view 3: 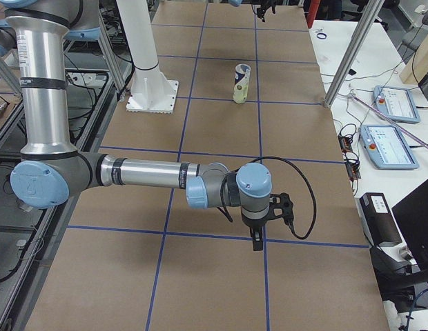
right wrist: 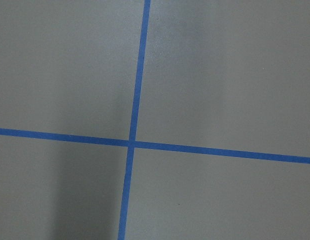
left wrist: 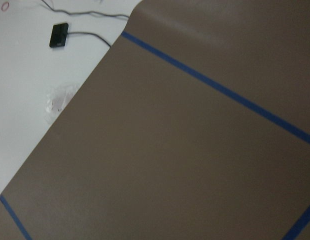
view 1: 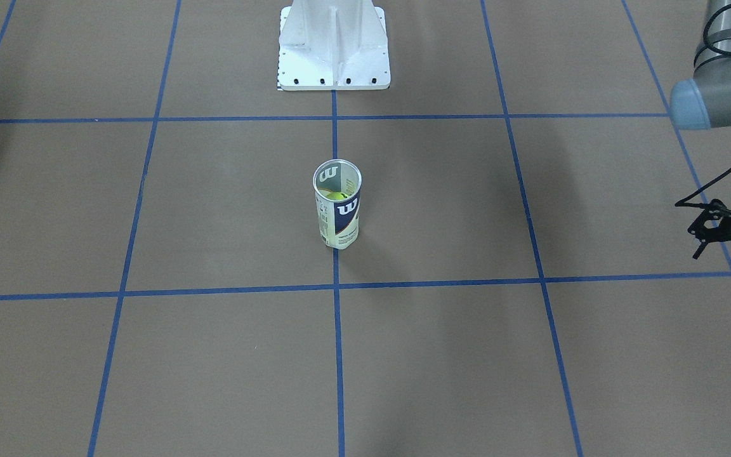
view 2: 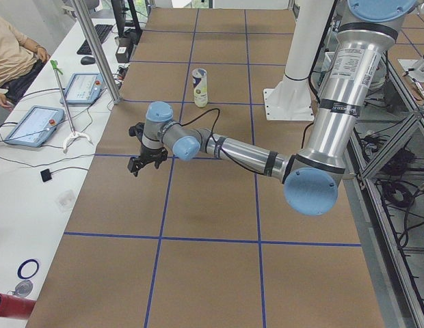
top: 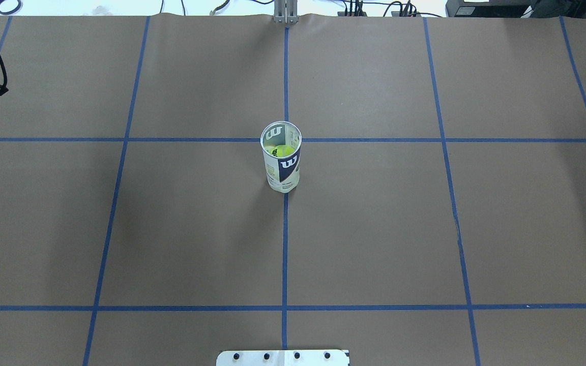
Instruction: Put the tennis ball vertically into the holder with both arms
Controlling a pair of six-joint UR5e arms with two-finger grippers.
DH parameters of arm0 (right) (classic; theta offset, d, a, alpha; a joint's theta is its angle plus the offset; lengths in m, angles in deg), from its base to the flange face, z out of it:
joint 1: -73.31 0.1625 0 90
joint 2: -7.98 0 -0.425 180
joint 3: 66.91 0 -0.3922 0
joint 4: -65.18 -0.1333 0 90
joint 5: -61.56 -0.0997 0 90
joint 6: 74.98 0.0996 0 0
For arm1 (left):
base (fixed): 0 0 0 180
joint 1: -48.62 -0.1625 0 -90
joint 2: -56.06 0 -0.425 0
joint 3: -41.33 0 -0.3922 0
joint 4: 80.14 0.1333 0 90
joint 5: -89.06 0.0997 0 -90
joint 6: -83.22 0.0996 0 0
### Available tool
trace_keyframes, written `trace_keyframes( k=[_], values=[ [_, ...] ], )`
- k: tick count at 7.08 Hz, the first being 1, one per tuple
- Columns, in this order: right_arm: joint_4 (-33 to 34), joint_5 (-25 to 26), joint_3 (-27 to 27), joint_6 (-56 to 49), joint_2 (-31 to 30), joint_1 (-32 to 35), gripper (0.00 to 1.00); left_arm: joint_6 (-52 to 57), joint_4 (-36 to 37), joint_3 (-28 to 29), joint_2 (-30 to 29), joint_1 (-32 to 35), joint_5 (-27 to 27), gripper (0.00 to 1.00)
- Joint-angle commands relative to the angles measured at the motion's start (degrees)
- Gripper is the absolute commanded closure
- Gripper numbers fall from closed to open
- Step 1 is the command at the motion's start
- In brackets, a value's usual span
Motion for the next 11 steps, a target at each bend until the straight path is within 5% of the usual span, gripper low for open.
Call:
trace_keyframes(
  k=[1,3,5,11],
  values=[
    [0.0,0.2,0.1,-0.2,-0.1,0.0,0.01,7.3,10.1,-0.2,0.6,9.5,-2.1,0.01],
    [0.0,0.2,0.0,-0.1,-0.4,0.0,0.01,5.9,20.9,0.4,-0.6,16.2,-7.4,0.01],
    [0.0,0.2,0.4,0.0,-0.4,0.0,0.01,-19.6,23.1,2.5,3.3,17.0,-18.4,0.01],
    [3.2,0.1,0.5,0.5,0.3,-0.4,0.01,-19.5,16.9,1.9,8.3,17.0,-18.4,0.00]
  ],
)
